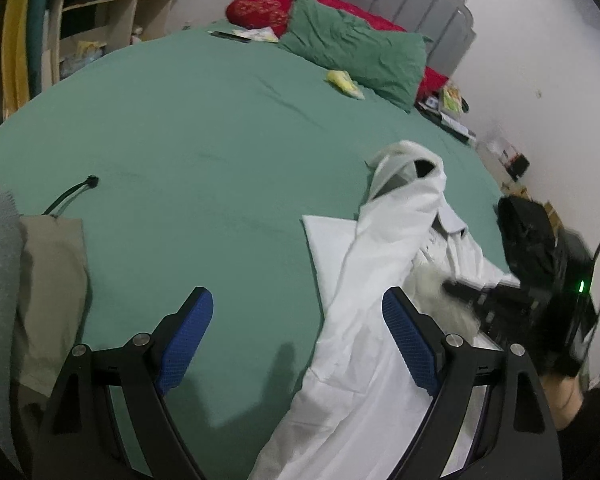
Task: Fold large clothes
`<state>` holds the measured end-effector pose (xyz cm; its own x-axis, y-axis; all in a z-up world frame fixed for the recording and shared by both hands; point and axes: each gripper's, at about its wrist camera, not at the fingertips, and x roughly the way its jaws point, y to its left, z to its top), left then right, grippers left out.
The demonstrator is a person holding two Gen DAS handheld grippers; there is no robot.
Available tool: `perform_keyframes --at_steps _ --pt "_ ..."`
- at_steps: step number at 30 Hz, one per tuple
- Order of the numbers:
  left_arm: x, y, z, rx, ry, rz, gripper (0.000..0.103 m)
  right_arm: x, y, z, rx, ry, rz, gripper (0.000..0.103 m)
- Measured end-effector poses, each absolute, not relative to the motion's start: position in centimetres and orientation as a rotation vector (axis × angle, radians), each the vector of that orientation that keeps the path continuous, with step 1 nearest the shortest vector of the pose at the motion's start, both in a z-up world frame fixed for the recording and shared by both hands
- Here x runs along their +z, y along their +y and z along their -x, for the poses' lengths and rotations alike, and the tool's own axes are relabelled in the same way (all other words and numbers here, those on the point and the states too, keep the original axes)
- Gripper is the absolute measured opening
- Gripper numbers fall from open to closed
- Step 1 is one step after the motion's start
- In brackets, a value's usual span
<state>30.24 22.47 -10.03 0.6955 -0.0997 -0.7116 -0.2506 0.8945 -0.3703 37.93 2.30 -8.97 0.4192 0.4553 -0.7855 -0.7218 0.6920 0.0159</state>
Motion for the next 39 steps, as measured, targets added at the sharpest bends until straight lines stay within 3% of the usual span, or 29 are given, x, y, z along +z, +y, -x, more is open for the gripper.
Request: perform_keyframes --at_steps 4,6,8,9,10,14,18,24,25,26,27,32,39 --pt "-9.4 23.5 -29.9 0.122 0.776 0.462 0.089 -11.0 3.6 -37.2 0.898 0.913 0.341 0.003" --pt "-9.2 23.9 -29.8 0.136 0.771 0.454 0.089 -12.3 4.5 -37.2 0.94 0.99 0.372 0.01" --pt "-9.0 24.4 -29.8 0.138 0.77 0.459 0.089 -11.4 4.8 -37.0 0.938 0.959 0.418 0.055" --pt "-9.0 24.8 -29.9 0.141 0.766 0.467 0.089 -10.5 4.5 -37.3 0.947 0.936 0.403 0.063" --pt "-8.9 25.1 -29.9 0.146 0.766 0.475 0.089 -8.9 3.9 -38.0 0.943 0.898 0.373 0.069" --pt "-8.9 26.3 -30.2 0.16 0.759 0.507 0.089 -4.6 1.7 -43.8 0.802 0.809 0.286 0.069" --pt "-9.4 27.1 -30.6 0.161 0.771 0.53 0.089 -2.7 -1.1 -52.8 0.628 0.808 0.107 0.069" --pt "-10.1 27.1 -31.8 0.15 0.792 0.532 0.089 -6.0 -1.0 -61.2 0.622 0.945 -0.144 0.064" --pt "-10.2 27.0 -31.9 0.154 0.796 0.523 0.089 -6.8 0.3 -60.9 0.624 0.964 -0.134 0.043" --pt "-10.5 27.0 -32.0 0.162 0.807 0.517 0.089 -7.6 1.0 -61.1 0.633 0.993 -0.132 0.009" --pt "-10.6 27.1 -32.0 0.164 0.815 0.522 0.089 -7.7 1.4 -60.9 0.645 1.009 -0.128 0.003" --pt "-10.4 26.7 -31.6 0.162 0.807 0.513 0.089 -3.8 4.1 -56.9 0.709 0.869 -0.008 0.003" --pt "-9.9 25.5 -31.1 0.145 0.805 0.486 0.089 7.3 7.2 -47.7 0.737 0.566 0.098 0.003"
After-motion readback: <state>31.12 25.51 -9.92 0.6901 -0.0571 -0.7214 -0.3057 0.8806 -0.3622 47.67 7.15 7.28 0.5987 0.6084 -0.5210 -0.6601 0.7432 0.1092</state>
